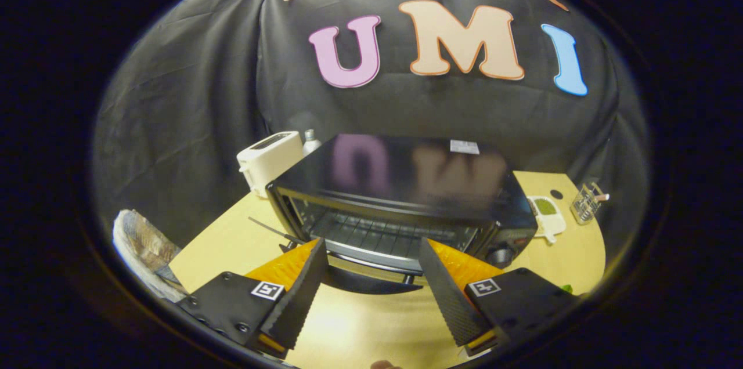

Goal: Open the toaster oven, put the food inside, and close the toaster oven door.

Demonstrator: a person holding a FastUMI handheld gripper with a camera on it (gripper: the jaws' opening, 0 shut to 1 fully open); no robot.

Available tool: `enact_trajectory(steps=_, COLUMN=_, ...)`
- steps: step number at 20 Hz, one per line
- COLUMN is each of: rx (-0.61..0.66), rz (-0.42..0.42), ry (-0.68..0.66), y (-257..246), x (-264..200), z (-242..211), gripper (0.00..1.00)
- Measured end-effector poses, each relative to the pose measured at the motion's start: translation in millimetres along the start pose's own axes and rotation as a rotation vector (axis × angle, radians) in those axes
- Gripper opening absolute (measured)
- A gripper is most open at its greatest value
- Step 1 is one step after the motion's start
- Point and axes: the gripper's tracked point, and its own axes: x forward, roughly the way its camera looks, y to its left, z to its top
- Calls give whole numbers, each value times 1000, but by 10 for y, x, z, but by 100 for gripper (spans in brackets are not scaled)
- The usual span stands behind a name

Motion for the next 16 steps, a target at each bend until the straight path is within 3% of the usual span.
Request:
enact_trajectory(steps=11, rx=-19, rz=86, ry=193, y=193, x=-193, z=-936, gripper=99)
enact_trajectory(steps=16, rx=-102, rz=98, ry=239, y=237, x=-152, z=-1251, gripper=100)
